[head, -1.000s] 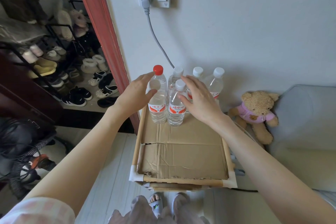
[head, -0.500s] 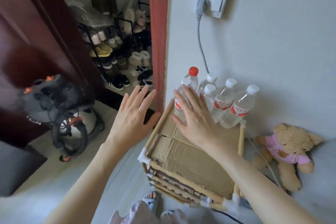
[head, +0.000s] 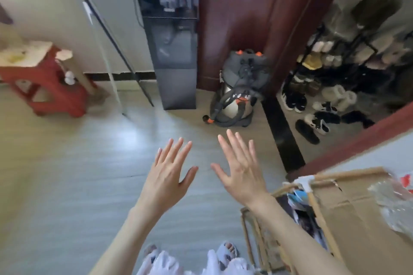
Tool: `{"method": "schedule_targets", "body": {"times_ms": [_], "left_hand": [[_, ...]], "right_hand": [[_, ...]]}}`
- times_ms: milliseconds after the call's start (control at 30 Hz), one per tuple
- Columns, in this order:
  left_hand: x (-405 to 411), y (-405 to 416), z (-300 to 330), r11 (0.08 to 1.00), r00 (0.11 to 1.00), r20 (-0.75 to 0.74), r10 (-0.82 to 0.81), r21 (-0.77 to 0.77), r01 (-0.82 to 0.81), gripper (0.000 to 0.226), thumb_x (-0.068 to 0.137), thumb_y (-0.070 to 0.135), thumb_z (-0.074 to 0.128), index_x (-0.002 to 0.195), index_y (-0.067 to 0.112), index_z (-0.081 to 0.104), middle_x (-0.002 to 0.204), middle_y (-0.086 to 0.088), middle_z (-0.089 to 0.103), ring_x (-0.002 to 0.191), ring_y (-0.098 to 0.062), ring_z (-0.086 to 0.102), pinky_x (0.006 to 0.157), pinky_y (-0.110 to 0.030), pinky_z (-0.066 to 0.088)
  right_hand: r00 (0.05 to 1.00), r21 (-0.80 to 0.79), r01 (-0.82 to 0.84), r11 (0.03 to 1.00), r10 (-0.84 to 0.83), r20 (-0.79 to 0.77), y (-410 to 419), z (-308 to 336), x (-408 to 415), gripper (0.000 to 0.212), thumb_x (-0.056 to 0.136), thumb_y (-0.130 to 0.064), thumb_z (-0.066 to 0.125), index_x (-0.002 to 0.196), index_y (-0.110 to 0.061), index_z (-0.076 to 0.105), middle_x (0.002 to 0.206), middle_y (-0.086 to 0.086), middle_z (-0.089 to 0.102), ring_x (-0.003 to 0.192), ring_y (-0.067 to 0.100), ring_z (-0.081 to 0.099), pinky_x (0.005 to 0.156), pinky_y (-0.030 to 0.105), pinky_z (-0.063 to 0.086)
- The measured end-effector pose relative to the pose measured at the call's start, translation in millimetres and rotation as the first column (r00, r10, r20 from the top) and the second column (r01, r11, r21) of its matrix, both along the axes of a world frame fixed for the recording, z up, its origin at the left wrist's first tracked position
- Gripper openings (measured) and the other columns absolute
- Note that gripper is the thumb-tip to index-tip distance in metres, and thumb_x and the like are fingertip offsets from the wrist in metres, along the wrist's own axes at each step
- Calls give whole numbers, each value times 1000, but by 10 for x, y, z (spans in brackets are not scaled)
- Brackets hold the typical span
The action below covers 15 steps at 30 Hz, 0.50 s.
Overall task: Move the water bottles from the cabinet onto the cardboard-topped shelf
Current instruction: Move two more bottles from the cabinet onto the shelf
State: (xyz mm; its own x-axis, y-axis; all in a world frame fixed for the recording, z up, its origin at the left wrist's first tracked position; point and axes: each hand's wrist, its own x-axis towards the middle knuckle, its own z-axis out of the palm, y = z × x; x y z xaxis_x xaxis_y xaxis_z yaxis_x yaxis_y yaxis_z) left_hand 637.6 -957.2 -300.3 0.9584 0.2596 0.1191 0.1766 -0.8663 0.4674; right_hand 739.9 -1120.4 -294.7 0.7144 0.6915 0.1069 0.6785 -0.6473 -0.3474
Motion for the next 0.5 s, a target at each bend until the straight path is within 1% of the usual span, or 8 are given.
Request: {"method": "schedule_targets", "body": {"times_ms": [33, 133, 233, 333, 400, 433, 500], "left_hand": [[-226, 212, -44, 997, 997, -2, 72, -11, -72, 63, 90, 56, 23, 138, 17, 35, 143, -9, 39, 136, -28, 27, 107, -49, 31], [-948, 881, -157, 962, 962, -20, 271, -37, -271, 65, 90, 59, 22, 137, 17, 37, 143, -8, 40, 136, -28, 28, 106, -50, 31], [-1681, 1580, -210, 898, 899, -13, 437, -40, -437, 59, 87, 50, 34, 135, 17, 39, 141, -10, 43, 134, -30, 32, 103, -53, 34], [-2377, 2210, -209, 812, 812, -23, 583, -17, -584, 59, 86, 48, 36, 135, 16, 40, 141, -10, 43, 134, -30, 32, 104, -52, 34], [-2785, 2562, -185, 742, 742, -24, 670, -3, -670, 59, 86, 49, 34, 136, 16, 40, 142, -9, 41, 135, -30, 31, 107, -49, 28], [-2967, 2721, -174, 704, 704, -25, 710, 4, -710, 60, 86, 49, 34, 136, 17, 39, 143, -9, 40, 135, -30, 30, 106, -47, 25], [-3289, 3021, -188, 636, 635, -40, 772, 16, -772, 60, 86, 49, 34, 137, 17, 39, 143, -8, 40, 135, -30, 31, 107, -46, 23]], "right_hand": [[998, -1, -63, 998, 63, -4, 279, -11, -117, 67, 87, -54, 31, 145, -23, 19, 154, 5, 19, 143, 22, 12, 113, 41, -3], [975, 7, -221, 975, 221, 0, 1177, -72, -547, 65, 85, -51, 37, 141, -21, 25, 149, 11, 33, 139, 28, 27, 111, 49, 7], [935, 21, -354, 935, 354, -13, 2116, -138, -1089, 63, 85, -50, 38, 139, -19, 30, 146, 13, 38, 135, 31, 33, 109, 51, 13], [867, 25, -496, 868, 497, -33, 2963, -189, -1659, 62, 85, -49, 39, 139, -17, 33, 145, 13, 39, 135, 31, 35, 108, 51, 15], [813, 28, -579, 815, 580, -44, 3486, -193, -2005, 62, 86, -50, 38, 138, -17, 34, 145, 14, 39, 135, 31, 35, 108, 51, 15], [784, 28, -618, 786, 618, -52, 3739, -191, -2162, 62, 87, -52, 36, 138, -17, 33, 145, 14, 38, 135, 32, 34, 108, 51, 16], [727, 17, -684, 729, 684, -58, 4226, -193, -2428, 63, 91, -58, 25, 139, -18, 33, 145, 14, 38, 135, 31, 33, 109, 51, 16]]}}
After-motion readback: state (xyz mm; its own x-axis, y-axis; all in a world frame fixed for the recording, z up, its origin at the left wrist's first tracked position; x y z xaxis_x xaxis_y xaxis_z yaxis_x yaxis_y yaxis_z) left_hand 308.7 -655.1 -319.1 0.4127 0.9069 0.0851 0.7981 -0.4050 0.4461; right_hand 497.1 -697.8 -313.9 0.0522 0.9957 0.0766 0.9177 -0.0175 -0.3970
